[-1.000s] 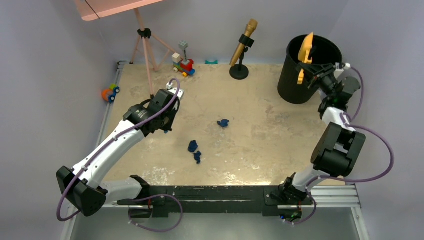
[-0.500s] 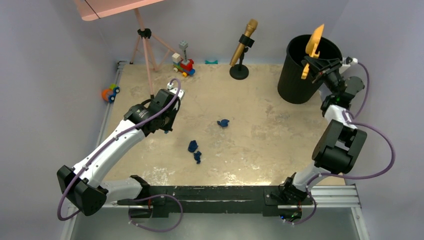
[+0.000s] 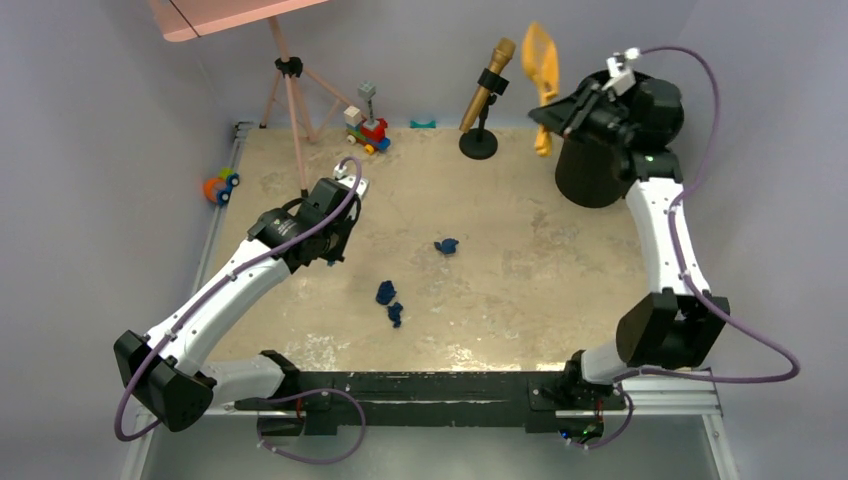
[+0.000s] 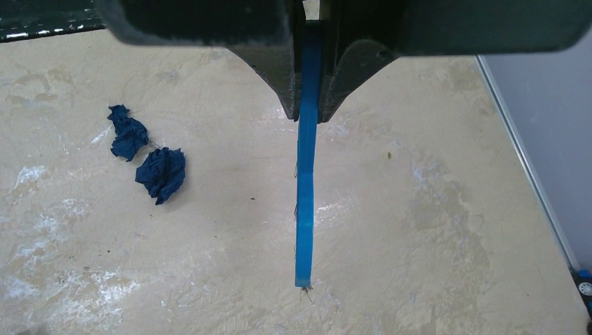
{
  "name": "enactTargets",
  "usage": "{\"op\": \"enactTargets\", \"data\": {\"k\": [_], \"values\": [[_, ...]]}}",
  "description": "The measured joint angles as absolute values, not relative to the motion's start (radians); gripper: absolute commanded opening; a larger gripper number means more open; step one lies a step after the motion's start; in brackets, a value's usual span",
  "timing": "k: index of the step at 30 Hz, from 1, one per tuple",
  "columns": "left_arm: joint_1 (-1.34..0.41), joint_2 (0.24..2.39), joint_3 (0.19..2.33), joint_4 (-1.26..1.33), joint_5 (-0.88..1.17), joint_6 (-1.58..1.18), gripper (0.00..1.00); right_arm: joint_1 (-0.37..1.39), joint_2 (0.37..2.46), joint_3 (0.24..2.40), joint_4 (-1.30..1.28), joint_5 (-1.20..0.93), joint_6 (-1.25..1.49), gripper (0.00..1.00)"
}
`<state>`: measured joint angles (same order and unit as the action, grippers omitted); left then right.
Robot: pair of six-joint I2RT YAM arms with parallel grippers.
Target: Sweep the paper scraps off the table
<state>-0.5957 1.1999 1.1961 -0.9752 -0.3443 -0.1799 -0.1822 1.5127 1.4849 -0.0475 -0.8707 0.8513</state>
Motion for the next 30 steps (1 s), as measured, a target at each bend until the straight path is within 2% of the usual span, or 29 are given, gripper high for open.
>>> {"op": "enactTargets", "data": {"k": [3,6,12,17,22,30], "values": [[-0.596,1.198,1.196,-0.975,-0.350,-0.180,0.00,0.013,1.431,1.497,-0.285,-0.692,0.612,0.00],[-0.596,1.198,1.196,-0.973,-0.344,-0.180,0.00,0.168,1.347,1.418,-0.411,-0.529,0.494,0.00],[-0.596,1.208,1.190,-0.974,-0.205,-0.225,0.00,0.340,1.248,1.179,-0.549,-0.240,0.413,0.00],[-0.596,1.228,1.174,-1.042,-0.128,-0.365,0.00,0.491,1.205,1.069,-0.617,-0.056,0.394,0.00],[-0.596,1.164,1.114,-1.139,-0.124,-0.550,0.00,0.596,1.157,1.007,-0.632,0.051,0.396,0.00],[-0.643,1.146,1.018,-1.233,-0.115,-0.881,0.00,0.617,1.135,0.934,-0.612,0.081,0.411,0.00]]}}
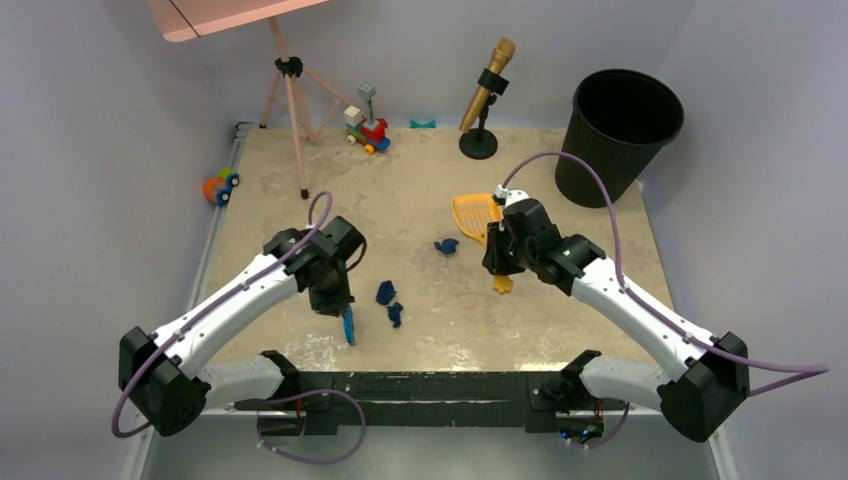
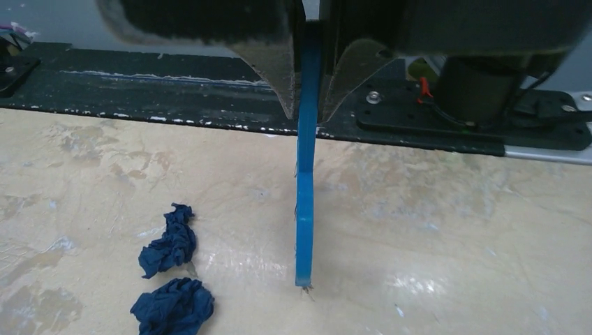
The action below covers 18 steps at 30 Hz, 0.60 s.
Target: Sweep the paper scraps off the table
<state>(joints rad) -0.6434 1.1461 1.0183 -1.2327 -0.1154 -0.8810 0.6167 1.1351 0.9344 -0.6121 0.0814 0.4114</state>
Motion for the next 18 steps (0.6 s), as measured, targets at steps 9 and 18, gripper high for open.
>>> {"op": "enactTargets", "data": {"k": [9,18], "values": [[-0.774,1.398,1.092,-1.123,-0.100,-1.162,0.00,0.617,1.092,0.937,-0.602,0.061,0.424,0.00],[-0.775,1.604,1.286,-1.048,-0.100,-1.272,0.00,0.617,0.963,0.954,-0.640,0.084,0.432,0.00]]}}
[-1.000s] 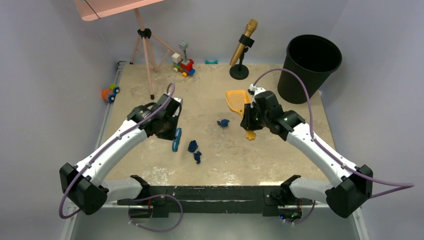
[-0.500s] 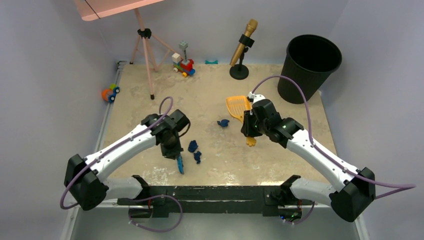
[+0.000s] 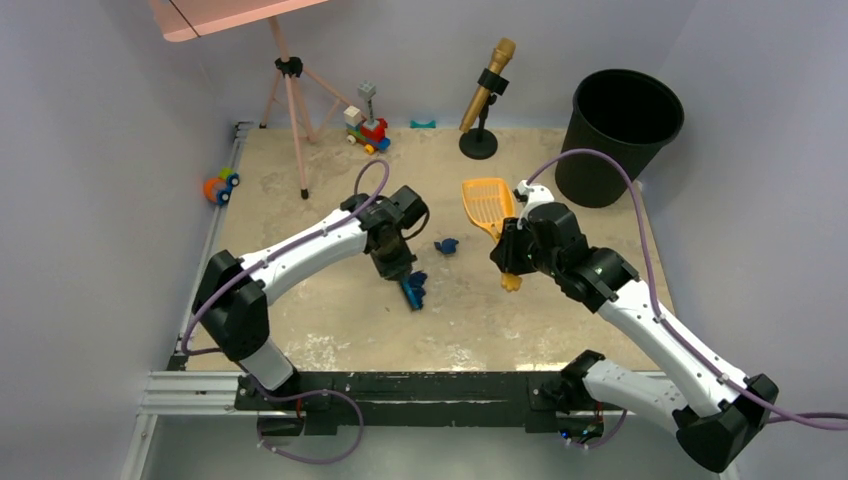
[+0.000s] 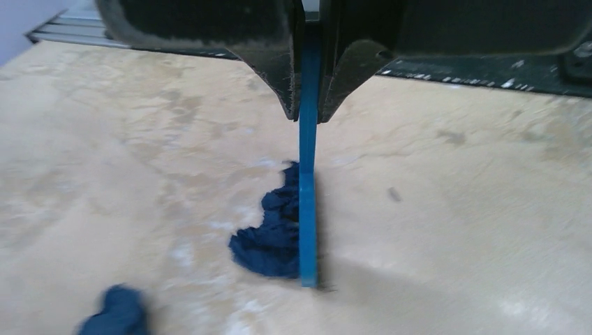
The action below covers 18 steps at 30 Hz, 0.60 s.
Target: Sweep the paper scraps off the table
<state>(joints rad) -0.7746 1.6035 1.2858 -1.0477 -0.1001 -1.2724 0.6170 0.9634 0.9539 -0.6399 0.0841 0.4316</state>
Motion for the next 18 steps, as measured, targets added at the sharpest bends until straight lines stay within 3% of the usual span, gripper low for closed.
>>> {"op": "enactTargets", "data": {"k": [6,18], "values": [[-0.765,1.704,1.485,-1.001,-0.136,-1.264,0.00,0.617,0.957,0.955,-0.688,0.108,0.437,0.00],[-0.691,1.681,1.559,-0.940,-0.161,-0.896,0.00,0.618,0.934,0.952,-0.746,0.143,0.464,0.00]]}}
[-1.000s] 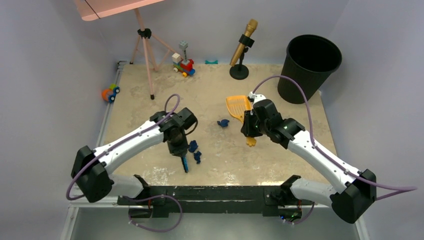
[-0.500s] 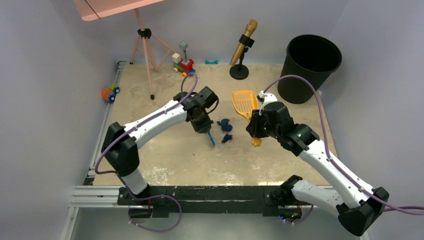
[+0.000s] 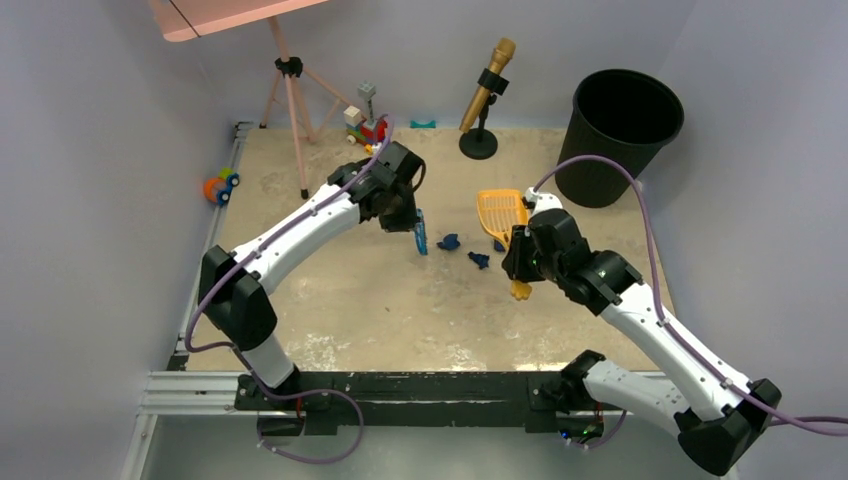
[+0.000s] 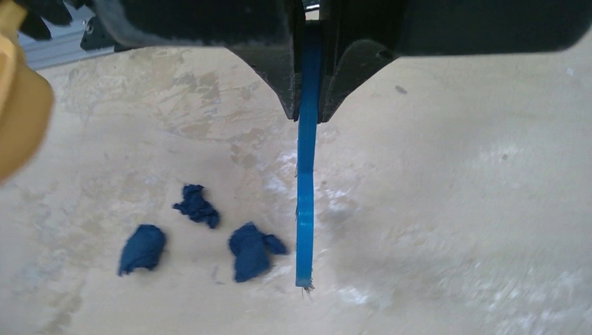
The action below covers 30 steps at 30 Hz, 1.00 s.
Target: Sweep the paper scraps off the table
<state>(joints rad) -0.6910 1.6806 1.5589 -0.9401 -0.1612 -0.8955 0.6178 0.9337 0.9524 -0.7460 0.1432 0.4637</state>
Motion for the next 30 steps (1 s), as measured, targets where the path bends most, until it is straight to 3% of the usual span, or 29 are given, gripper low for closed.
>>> {"op": "enactTargets", "data": {"k": [4,9,12,17,24,30], "values": [[-0.668,1.702,1.627,-0.880,-0.057,-0.719,0.00,0.620,0.945,0.955,-0.812,0.241,0.522,0.00],[-0.643,1.877,1.897,-0.862,0.078,-0.534,0.00,0.621,1.000,0.997,-0.970,0.406,0.661,0.00],[-0.635,2.016,2.032,-0.812,0.255,-0.521,0.00,0.621,0.985,1.003,-1.018,0.463,0.722,0.00],[-0.649,2.151,2.047,-0.667,0.457,-0.625,0.00,0.621,0.868,1.005,-1.050,0.525,0.807,0.00],[-0.696,2.295,2.106,-0.587,0.543,-0.745,0.00,0.621,0.806,1.015,-1.055,0.553,0.847,0.00],[-0.719,2.331,2.109,-0.709,0.484,-0.713,0.00,0.621,0.822,1.015,-1.055,0.546,0.849,0.00]]}}
